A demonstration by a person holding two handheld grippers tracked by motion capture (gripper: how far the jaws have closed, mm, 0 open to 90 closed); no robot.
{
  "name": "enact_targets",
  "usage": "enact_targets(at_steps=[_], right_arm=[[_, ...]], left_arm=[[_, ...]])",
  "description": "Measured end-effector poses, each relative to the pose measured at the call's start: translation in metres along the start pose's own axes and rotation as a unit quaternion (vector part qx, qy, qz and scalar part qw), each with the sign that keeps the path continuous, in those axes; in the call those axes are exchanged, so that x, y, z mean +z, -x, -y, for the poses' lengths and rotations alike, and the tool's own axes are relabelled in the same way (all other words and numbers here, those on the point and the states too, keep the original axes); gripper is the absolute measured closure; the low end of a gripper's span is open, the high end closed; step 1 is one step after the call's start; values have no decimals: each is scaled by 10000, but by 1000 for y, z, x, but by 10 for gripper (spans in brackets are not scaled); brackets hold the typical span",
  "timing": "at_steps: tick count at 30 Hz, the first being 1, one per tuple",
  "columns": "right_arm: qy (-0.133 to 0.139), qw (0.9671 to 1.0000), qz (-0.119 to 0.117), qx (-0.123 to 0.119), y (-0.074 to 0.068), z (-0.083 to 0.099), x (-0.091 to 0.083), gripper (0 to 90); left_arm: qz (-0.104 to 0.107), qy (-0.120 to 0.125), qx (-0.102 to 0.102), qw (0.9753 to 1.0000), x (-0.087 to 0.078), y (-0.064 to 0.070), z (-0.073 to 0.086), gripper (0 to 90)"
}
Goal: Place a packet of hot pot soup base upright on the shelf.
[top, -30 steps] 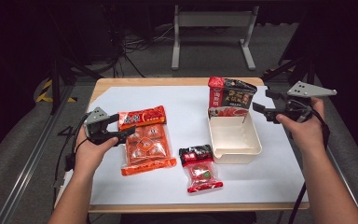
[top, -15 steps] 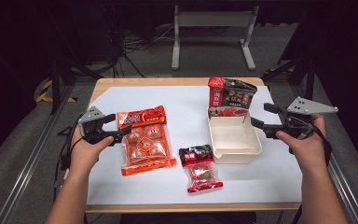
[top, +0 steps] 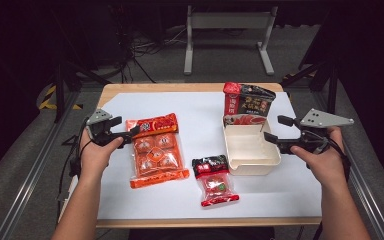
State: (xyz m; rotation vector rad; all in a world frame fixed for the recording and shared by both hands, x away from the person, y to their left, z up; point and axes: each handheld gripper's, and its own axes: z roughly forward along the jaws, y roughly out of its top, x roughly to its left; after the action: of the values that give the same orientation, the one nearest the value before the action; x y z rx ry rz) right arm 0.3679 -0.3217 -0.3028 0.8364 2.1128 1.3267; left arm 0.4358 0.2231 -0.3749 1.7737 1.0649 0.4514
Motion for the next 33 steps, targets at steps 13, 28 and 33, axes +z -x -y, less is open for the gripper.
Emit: enact_targets(at_steps=[13,28,33], right_arm=[[-3,10000,-28,-67,-4,2,0,252],[8,9999,-125,-101,-8,4,2,247],[-46,9999,-131,-75,-8,7,4,246]], left_arm=[[-429,246,60,9988,21,-24,11,160],[-390,-251,-362,9983,48,-48,26,170],[-408,-395,-513,9971,53,-53,30,163]])
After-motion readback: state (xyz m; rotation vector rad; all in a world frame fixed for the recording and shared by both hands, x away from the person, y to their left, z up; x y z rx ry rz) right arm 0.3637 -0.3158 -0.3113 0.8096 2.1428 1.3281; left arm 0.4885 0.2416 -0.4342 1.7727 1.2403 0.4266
